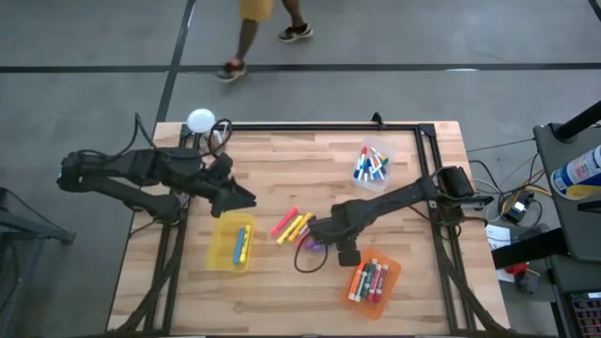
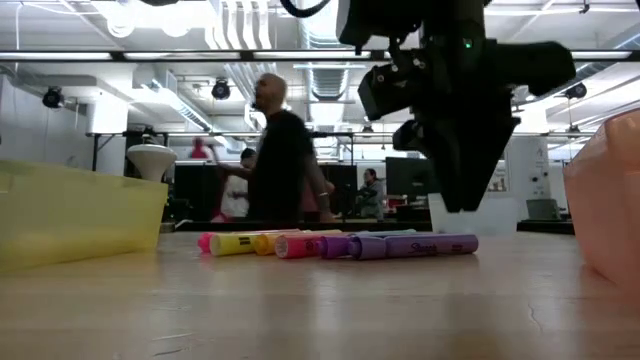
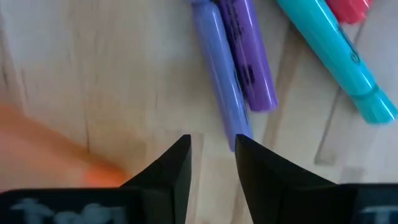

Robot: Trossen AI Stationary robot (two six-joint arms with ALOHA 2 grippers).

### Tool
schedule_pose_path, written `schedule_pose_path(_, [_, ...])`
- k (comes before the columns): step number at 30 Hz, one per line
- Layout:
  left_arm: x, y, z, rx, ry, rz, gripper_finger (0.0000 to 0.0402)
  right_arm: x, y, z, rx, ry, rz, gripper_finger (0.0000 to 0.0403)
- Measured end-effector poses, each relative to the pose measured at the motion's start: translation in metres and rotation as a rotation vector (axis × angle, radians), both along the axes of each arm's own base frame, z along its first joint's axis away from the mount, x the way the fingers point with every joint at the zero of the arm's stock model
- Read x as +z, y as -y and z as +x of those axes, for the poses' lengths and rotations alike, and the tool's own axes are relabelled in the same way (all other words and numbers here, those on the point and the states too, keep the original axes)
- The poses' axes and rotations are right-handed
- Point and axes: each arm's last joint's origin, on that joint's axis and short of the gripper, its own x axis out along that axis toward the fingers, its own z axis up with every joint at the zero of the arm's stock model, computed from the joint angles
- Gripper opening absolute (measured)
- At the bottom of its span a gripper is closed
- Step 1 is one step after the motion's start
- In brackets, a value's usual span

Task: Pick & Place Markers
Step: Put the large purple highlighter pen into the yellow bin

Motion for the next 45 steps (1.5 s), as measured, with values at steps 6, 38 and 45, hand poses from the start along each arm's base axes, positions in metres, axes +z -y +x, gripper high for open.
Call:
schedule_pose_path(6, [0.005,0.000,-0.001,0.005,0.016,0.008,0.0165,-0.016,0.001,-0.002,0.032,0.038,-0.003,0.0111])
schedule_pose_path(38, [0.004,-0.001,0.000,0.023,0.023,0.076,0.0165,-0.023,0.003,0.002,-0.030,0.078,0.067,0.0059])
schedule_pose_path(45, [0.005,-0.003,0.000,0.033,0.039,0.206,0.0165,0.021,0.003,0.025,-0.039,0.194,0.082,0.0059])
